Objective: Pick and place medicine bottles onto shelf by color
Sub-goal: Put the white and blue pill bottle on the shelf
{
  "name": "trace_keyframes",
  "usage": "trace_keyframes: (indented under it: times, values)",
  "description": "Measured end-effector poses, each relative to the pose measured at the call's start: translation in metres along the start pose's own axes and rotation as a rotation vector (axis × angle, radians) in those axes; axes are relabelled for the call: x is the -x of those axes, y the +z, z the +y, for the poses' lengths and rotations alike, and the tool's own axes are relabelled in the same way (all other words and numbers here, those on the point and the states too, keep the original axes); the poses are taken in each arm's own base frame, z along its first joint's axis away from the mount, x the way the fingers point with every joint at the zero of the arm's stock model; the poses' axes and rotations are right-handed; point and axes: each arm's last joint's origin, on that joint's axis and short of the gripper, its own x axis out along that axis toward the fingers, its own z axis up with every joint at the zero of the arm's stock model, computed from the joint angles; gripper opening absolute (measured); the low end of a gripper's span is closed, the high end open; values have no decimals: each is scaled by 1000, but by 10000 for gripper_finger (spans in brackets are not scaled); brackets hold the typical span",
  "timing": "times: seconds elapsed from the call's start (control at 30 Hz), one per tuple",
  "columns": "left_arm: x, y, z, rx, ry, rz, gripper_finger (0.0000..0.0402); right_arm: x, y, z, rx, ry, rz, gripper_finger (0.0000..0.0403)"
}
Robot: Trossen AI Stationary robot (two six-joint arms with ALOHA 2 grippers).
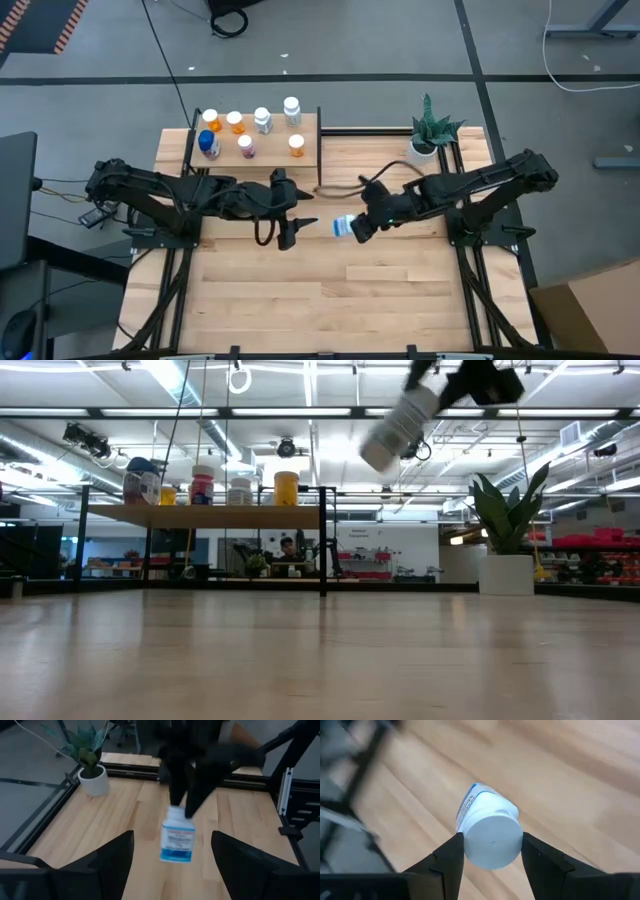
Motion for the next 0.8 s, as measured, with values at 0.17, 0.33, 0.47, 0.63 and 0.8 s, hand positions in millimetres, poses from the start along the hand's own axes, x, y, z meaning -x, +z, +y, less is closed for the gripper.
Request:
trace_keyframes:
  times: [0.17,0.33,0.47,0.63,0.8]
  values:
    - [0,0,0,22,0,1,272,-26,-6,-6,72,-103,167,186]
    - [0,-2,-1,36,0,23,272,-56,-9,-7,88,-166,245,186]
    - [1,-5,-1,54,5,51,269,-77,-9,-9,75,-205,270,186]
    - [1,-8,-1,73,11,80,264,-93,-9,-12,74,-251,287,186]
    - [1,-9,-1,92,12,83,263,-106,-9,-15,77,-281,299,194]
